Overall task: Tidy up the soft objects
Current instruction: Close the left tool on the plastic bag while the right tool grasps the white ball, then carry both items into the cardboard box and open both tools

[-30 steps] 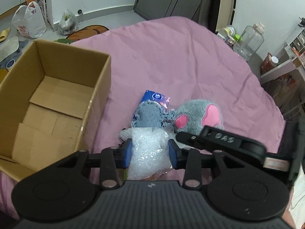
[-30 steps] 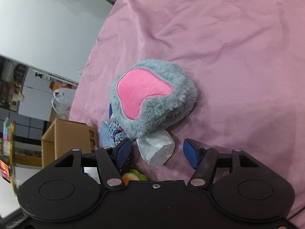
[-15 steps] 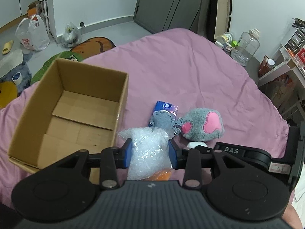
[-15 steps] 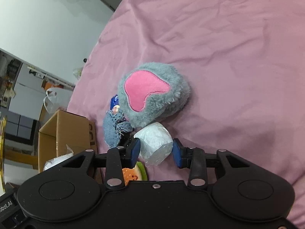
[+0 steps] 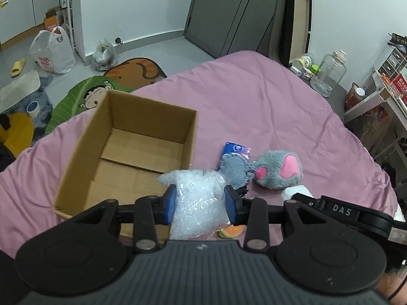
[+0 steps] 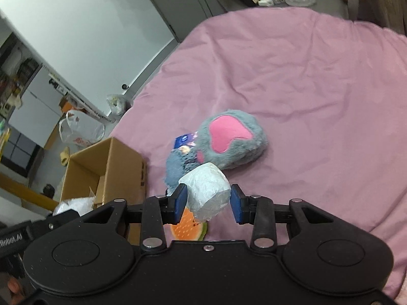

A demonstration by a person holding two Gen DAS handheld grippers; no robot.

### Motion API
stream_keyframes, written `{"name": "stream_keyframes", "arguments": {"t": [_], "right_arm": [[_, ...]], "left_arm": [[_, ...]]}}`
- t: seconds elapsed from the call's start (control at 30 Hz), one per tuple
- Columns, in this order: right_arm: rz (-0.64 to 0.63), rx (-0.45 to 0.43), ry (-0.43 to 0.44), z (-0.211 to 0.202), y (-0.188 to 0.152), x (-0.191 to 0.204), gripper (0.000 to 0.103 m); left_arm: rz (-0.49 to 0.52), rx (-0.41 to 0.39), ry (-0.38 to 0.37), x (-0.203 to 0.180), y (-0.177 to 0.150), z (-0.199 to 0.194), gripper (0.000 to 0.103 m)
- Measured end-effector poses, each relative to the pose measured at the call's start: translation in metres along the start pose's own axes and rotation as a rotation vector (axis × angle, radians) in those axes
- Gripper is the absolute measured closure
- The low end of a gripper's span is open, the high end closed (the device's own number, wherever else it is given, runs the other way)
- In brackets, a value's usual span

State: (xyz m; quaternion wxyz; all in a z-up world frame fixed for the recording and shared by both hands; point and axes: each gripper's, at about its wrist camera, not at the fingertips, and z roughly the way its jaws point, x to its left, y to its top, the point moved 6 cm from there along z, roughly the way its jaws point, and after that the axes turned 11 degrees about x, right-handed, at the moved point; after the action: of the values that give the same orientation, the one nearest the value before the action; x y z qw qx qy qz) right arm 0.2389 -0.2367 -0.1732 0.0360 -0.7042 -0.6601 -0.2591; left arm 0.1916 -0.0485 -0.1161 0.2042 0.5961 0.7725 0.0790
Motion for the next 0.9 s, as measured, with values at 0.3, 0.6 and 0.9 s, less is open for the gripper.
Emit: {"name": "stream_keyframes", "arguments": {"t": [0.3, 0.6, 0.9], "right_arm": [[-0.033, -0.03, 0.01, -0.015, -0.015, 0.032, 0.067], [-0.091, -0.063, 0.021, -0.03, -0.02, 0.071, 0.066], [-0.169, -0.051, 0.061, -0.026, -0.01, 0.119, 0.066]], "left_arm": [[0.01, -0.025, 0.014, 0.024, -0.001, -0.017, 0.065], [-0.009, -0.053, 0.01, 0.054, 0.007, -0.03, 0.065], [-0.06, -0.08, 0.01, 0.089, 0.028, -0.035, 0.065]]}}
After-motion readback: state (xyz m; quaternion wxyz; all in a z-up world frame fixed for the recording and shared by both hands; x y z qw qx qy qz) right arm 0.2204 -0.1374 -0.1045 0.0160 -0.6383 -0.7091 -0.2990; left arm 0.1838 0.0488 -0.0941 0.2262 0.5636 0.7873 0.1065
